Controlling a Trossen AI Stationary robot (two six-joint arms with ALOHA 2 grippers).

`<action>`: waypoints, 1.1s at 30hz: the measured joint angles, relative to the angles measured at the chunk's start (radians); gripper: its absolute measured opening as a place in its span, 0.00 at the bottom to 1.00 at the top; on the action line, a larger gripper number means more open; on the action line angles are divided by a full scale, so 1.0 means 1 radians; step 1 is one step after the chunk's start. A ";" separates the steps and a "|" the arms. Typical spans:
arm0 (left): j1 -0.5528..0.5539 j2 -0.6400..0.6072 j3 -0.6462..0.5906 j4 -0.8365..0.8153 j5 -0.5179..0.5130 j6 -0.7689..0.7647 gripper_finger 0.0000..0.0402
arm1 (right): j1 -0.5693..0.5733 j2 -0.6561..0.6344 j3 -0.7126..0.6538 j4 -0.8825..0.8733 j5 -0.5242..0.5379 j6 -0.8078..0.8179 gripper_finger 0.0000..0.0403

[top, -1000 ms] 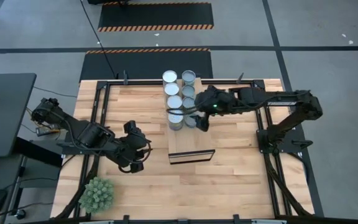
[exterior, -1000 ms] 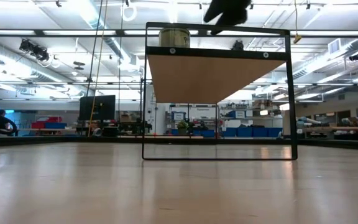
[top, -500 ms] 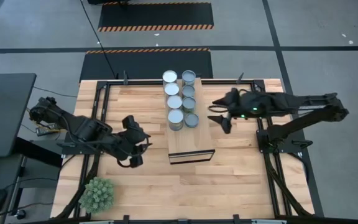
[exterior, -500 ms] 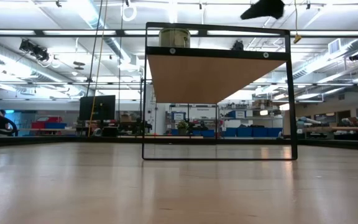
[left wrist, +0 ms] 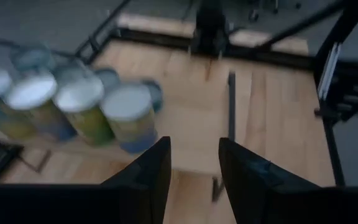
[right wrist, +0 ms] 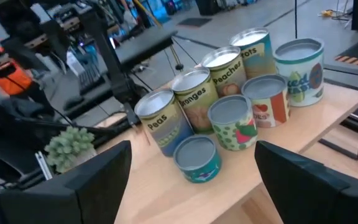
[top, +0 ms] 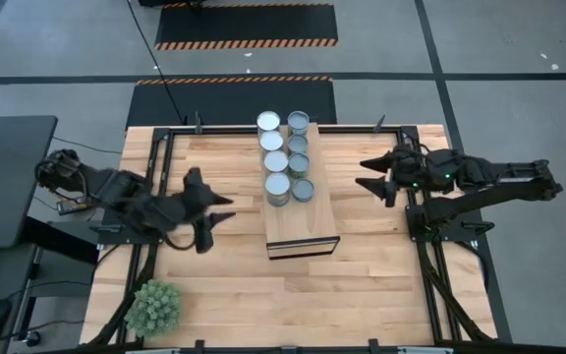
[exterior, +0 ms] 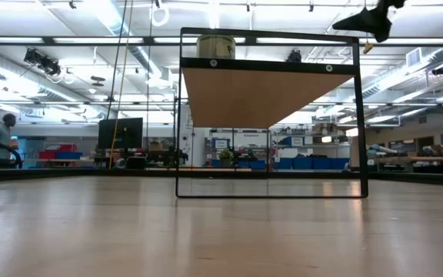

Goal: Pick and place cans onto a shelf
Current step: Return to Home Position

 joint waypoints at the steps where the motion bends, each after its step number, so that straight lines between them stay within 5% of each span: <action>1: 0.014 -0.013 0.000 0.020 -0.001 0.025 0.35 | 0.000 -0.021 -0.010 -0.002 0.000 0.003 0.86; 12: 0.147 -0.180 -0.022 0.073 0.035 0.129 0.35 | 0.000 -0.220 -0.072 0.006 -0.008 0.019 0.86; 23: 0.152 -0.528 -0.590 0.551 0.029 -0.004 0.35 | 0.000 -0.408 -0.203 0.076 0.006 0.072 0.86; 33: 0.152 -0.823 -0.903 0.692 -0.042 -0.110 0.35 | 0.000 -0.534 -0.250 0.086 0.018 0.079 0.86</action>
